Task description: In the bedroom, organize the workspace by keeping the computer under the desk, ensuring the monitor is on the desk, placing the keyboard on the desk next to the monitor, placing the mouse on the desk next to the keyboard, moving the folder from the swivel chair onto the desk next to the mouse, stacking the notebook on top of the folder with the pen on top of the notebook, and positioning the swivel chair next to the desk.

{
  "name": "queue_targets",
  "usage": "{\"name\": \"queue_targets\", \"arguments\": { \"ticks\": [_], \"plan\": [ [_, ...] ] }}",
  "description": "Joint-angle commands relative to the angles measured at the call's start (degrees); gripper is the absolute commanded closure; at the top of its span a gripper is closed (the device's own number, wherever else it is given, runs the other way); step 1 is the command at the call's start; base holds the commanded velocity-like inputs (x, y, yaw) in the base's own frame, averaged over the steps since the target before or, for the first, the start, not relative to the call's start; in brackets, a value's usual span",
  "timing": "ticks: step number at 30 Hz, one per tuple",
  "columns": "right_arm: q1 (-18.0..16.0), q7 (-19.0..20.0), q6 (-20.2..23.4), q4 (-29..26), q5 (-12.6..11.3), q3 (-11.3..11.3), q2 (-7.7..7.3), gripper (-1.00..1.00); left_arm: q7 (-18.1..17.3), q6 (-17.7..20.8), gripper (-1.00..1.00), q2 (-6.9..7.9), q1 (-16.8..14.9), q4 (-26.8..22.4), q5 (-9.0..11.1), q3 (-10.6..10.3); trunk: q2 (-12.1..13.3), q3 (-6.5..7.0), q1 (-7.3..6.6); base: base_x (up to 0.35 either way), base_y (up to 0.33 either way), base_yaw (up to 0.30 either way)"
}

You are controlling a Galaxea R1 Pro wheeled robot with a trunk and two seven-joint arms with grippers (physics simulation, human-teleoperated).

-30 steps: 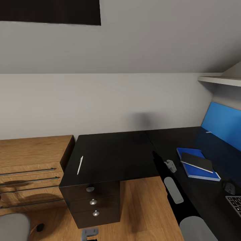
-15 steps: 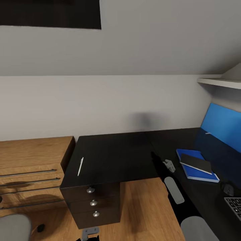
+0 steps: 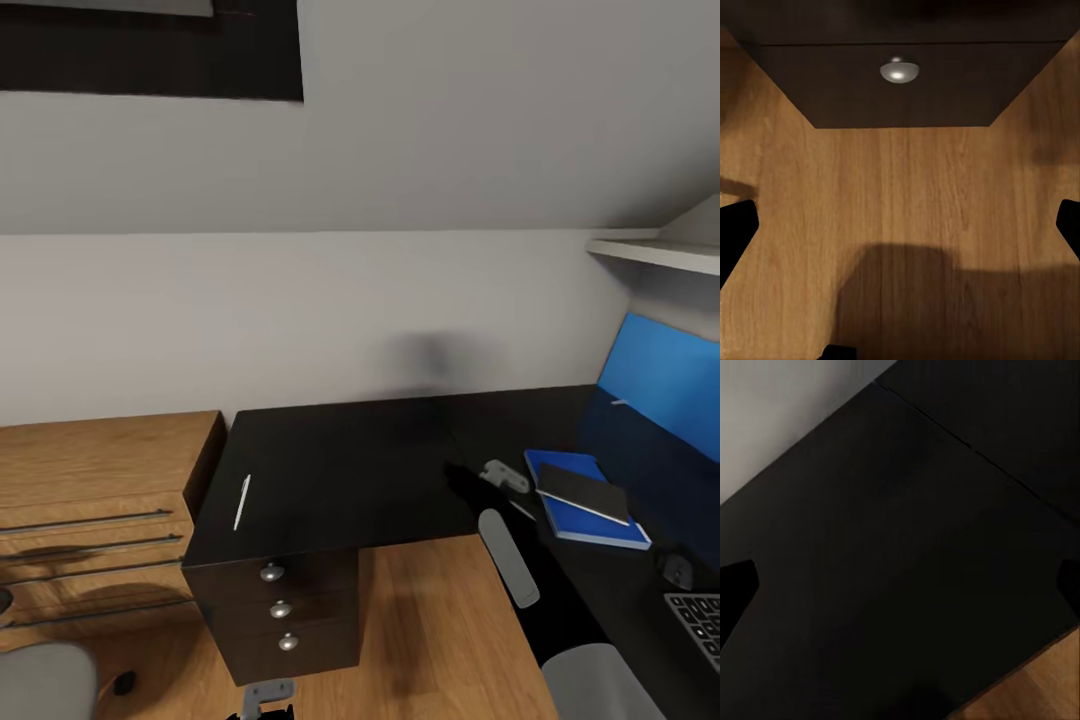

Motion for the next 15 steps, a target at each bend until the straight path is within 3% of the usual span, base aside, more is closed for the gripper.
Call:
{"name": "queue_targets", "arguments": {
  "ticks": [1,5,10,15],
  "plan": [
    [0.03,-0.82,0.32,-0.81,-0.56,0.12,-0.06,-1.0,0.32,-0.28,-1.0,0.01,-0.07,-0.06,0.5,-0.49,0.37,0.12,-0.22,0.0,0.0,0.0],
    [1.2,-1.44,0.46,-3.37,-0.73,0.37,0.12,-1.0,0.33,-0.28,-1.0,0.02,-0.07,-0.06,0.5,-0.49,1.97,0.84,-1.1,0.0,0.0,0.002],
    [2.16,-1.67,0.07,-4.47,-0.51,0.71,0.43,-1.0,0.26,-0.28,-1.0,0.0,-0.07,-0.06,0.51,-0.49,1.97,0.84,-1.1,0.0,0.0,0.218],
    [2.21,-1.67,0.04,-4.33,-0.43,3.64,0.62,-1.0,0.22,-0.28,-1.0,0.01,-0.07,-0.06,0.51,-0.49,1.97,0.84,-1.1,0.0,0.0,0.149]
  ]
}}
